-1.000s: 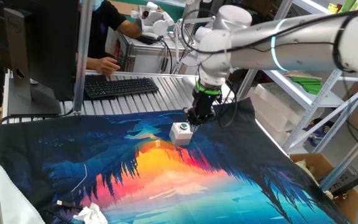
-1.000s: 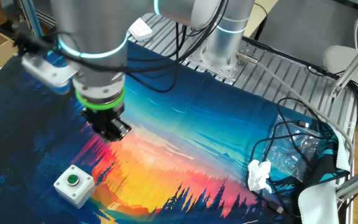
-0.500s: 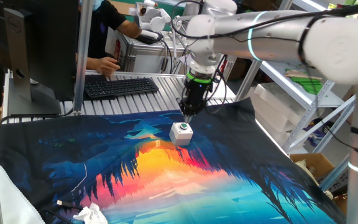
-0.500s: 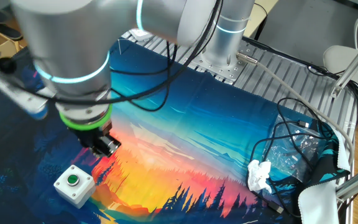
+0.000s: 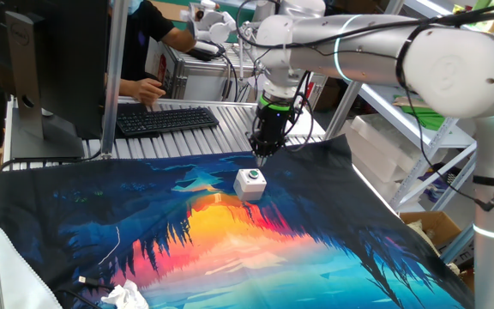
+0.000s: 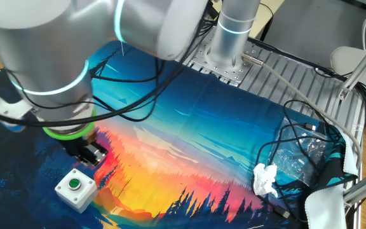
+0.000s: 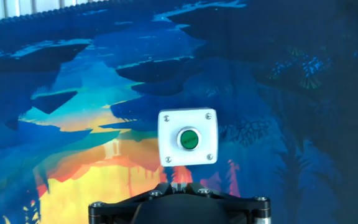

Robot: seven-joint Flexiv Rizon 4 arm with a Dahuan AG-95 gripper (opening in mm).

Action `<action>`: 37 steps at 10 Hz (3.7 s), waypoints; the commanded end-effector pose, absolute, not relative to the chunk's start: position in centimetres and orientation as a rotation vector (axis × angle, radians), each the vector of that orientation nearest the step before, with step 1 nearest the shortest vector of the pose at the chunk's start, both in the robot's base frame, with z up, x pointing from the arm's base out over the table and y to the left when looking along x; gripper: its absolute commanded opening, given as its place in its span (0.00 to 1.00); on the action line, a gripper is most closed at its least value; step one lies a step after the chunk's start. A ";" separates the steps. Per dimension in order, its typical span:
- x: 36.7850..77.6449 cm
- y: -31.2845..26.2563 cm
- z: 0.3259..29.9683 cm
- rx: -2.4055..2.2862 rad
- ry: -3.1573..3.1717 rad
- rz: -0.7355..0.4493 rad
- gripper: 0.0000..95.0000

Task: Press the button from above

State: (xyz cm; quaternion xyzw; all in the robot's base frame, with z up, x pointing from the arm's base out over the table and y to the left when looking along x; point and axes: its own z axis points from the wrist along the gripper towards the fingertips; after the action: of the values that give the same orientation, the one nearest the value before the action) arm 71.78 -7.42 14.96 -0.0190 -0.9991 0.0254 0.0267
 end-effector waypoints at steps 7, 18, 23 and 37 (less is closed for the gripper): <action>74.0 -8.6 14.0 -0.047 -3.072 0.073 0.00; 75.9 -8.4 12.3 -0.052 -3.057 0.070 0.00; 76.4 -9.0 11.1 -0.038 -3.058 0.059 0.00; 75.8 -8.8 9.2 -0.052 -3.072 0.050 0.00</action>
State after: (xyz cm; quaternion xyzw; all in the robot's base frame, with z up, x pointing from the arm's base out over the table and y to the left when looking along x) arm 75.73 -8.75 9.13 -0.0166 -0.9992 0.0158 0.0338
